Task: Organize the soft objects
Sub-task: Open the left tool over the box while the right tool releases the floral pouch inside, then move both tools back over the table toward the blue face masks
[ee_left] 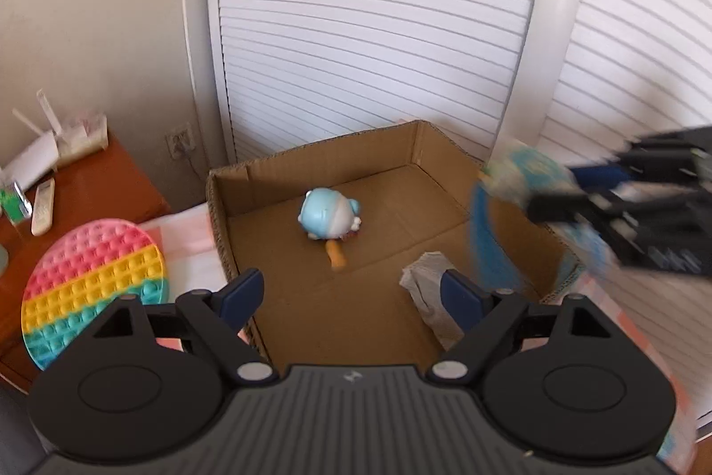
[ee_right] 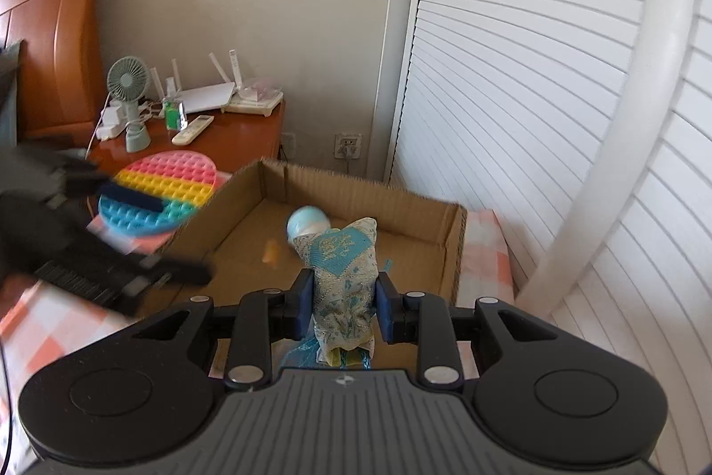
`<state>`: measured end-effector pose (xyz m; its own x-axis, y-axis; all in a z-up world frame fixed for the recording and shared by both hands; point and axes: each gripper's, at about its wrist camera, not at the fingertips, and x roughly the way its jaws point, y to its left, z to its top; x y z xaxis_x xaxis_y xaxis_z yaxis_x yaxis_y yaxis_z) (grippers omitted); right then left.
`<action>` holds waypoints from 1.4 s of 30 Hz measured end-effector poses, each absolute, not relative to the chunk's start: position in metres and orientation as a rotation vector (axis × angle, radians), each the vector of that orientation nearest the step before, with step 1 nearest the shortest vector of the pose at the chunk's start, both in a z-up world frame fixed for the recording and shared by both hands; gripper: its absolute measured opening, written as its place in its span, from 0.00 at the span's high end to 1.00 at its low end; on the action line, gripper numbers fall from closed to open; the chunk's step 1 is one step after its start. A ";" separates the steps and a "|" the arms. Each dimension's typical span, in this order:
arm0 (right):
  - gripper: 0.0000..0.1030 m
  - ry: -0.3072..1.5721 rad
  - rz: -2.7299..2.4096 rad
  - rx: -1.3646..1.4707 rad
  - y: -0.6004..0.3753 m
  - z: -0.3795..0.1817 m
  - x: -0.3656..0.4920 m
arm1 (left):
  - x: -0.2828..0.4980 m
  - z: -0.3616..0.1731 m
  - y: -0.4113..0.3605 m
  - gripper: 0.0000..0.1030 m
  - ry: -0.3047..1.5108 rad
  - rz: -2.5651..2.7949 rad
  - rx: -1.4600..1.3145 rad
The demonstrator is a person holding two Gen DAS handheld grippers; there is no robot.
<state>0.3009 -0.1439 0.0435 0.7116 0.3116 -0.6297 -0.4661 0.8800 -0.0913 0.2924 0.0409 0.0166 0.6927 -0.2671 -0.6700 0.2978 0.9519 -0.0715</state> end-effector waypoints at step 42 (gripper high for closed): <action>0.00 0.786 0.146 -0.148 -0.216 -0.046 0.076 | 0.055 -0.015 -0.008 0.01 0.720 -0.540 0.174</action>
